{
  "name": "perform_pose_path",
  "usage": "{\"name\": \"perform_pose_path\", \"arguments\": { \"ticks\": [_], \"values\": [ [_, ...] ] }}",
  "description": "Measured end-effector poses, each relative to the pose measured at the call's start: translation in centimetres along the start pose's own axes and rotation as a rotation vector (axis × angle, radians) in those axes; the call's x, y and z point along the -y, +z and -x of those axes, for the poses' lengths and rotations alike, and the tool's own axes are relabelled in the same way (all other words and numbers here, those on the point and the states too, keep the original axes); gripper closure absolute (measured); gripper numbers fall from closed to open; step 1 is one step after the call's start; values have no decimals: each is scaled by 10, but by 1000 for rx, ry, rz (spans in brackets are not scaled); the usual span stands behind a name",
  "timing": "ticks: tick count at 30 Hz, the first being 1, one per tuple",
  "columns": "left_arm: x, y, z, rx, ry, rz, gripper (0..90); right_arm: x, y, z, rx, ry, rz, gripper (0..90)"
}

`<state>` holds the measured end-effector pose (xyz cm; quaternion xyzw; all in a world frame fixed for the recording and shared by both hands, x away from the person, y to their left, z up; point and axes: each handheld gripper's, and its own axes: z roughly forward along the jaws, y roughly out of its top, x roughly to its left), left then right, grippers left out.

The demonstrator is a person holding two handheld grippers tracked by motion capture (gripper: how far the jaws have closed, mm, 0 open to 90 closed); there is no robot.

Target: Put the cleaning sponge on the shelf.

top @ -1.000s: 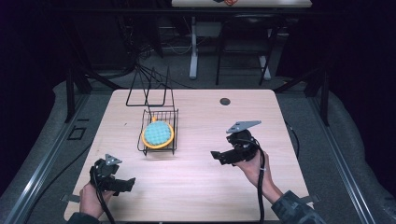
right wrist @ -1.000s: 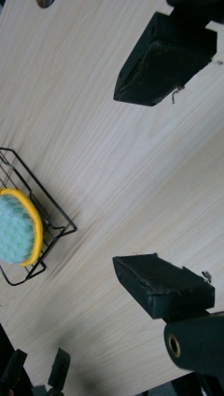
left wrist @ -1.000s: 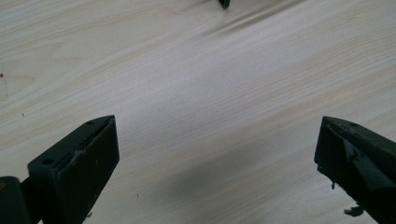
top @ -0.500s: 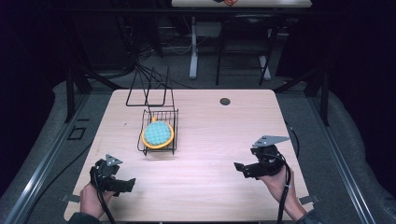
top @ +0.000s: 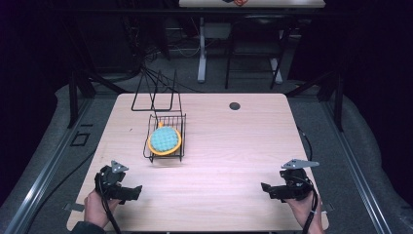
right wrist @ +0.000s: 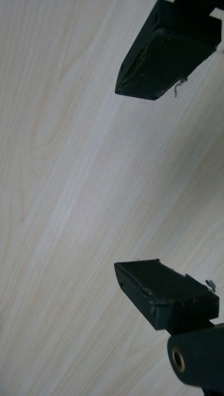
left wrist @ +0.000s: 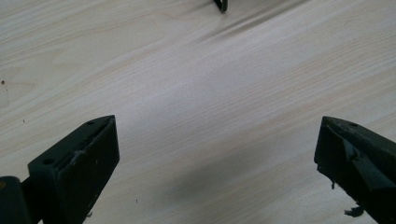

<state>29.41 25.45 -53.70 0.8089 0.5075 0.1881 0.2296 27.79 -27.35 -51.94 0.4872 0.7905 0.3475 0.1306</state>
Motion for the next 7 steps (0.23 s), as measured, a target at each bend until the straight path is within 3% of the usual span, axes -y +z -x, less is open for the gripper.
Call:
{"name": "perform_pose_path", "arguments": {
  "ticks": [7],
  "values": [
    [-1,1,-1,7,-1,15,2,0,5,3,-3,6,-20,124]
  ]
}}
